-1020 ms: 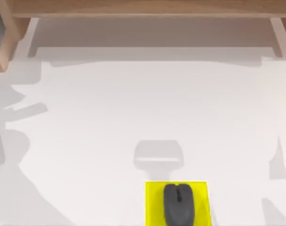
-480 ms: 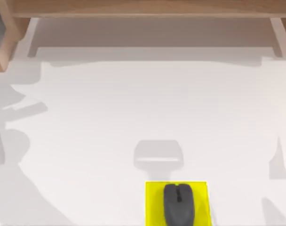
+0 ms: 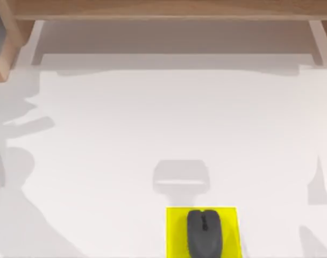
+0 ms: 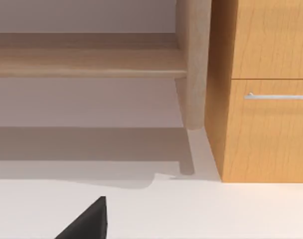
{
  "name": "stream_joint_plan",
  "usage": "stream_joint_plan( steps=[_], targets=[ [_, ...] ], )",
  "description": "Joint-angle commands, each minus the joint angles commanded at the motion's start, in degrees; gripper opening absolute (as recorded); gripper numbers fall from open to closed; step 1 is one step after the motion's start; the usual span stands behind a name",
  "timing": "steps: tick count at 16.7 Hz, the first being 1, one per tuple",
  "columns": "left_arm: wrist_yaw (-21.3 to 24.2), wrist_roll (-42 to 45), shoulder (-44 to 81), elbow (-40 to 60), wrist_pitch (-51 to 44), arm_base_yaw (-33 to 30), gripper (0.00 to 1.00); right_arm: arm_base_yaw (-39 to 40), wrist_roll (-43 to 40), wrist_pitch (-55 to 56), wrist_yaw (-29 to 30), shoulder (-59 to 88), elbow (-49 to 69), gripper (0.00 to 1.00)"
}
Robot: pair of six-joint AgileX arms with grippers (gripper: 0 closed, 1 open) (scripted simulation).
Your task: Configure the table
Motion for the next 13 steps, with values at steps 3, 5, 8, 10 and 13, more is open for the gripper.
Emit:
stream_joint_plan(
  steps=[3, 5, 8, 10, 13],
  targets=[
    [0.0, 0.0, 0.0, 0.0, 0.0, 0.0, 1.00, 0.0, 0.0, 0.0, 0.0, 0.0, 0.0, 1.00],
    [0.0, 0.0, 0.0, 0.0, 0.0, 0.0, 1.00, 0.0, 0.0, 0.0, 0.0, 0.0, 0.0, 1.00],
    [0.3, 0.1, -0.9, -0.8, 0.3, 0.4, 1.00, 0.0, 0.0, 0.0, 0.0, 0.0, 0.0, 1.00],
    [1.1, 0.3, -3.0, -3.1, 1.0, 1.2, 1.00, 0.0, 0.0, 0.0, 0.0, 0.0, 0.0, 1.00],
    [2.5, 0.8, -6.0, -7.3, 2.1, 2.8, 1.00, 0.0, 0.0, 0.0, 0.0, 0.0, 0.0, 1.00]
  ],
)
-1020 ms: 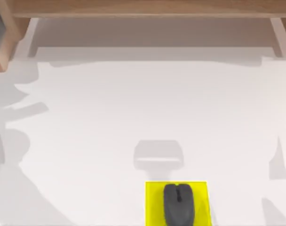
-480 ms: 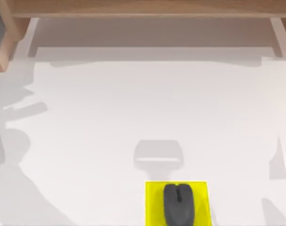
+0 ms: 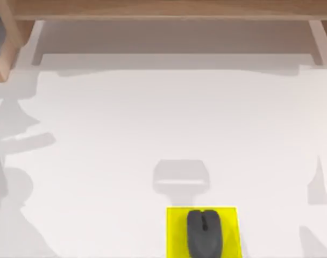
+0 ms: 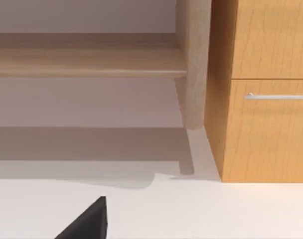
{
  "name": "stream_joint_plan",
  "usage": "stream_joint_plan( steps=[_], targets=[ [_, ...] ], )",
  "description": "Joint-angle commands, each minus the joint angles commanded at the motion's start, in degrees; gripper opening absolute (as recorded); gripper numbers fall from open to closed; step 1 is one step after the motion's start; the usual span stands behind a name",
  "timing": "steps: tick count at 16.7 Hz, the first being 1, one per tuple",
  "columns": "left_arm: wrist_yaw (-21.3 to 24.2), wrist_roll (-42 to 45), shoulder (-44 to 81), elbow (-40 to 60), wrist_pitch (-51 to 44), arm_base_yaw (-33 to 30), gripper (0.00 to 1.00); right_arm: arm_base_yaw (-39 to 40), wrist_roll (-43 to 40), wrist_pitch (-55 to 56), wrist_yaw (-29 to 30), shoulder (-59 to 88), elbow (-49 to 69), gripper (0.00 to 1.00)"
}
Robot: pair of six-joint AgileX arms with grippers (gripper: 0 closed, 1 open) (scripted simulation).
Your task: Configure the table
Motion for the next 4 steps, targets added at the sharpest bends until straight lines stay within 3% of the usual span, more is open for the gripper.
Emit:
stream_joint_plan(
  steps=[4],
  targets=[
    [1.2, 0.6, -1.5, -3.7, 0.7, 1.4, 1.00, 0.0, 0.0, 0.0, 0.0, 0.0, 0.0, 1.00]
  ],
)
